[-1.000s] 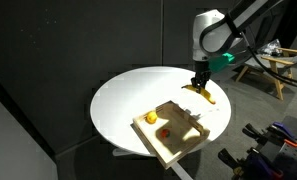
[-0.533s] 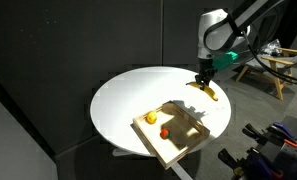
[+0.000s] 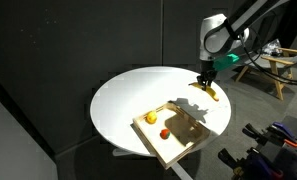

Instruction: Remove the banana from the crate and put it on the table

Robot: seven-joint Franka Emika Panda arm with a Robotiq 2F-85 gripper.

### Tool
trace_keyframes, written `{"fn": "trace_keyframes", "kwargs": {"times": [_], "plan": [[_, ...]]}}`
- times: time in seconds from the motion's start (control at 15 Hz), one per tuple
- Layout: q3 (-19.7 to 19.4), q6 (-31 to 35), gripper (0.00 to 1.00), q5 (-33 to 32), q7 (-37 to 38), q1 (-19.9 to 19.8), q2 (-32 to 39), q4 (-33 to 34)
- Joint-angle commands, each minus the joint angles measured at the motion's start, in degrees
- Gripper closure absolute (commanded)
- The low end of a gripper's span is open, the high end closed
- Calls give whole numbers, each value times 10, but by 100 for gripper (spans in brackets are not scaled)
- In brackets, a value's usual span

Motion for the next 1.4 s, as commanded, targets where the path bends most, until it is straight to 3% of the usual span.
{"fn": "trace_keyframes", "kwargs": {"times": [0.0, 0.6, 0.67, 1.33], "plan": [[-2, -2, 59, 1, -1, 2, 2, 3], [-2, -2, 59, 1, -1, 2, 2, 4], [-3, -4, 84, 4, -2, 0, 6, 11], [-13, -8, 84, 21, -22, -25, 60, 82]]}}
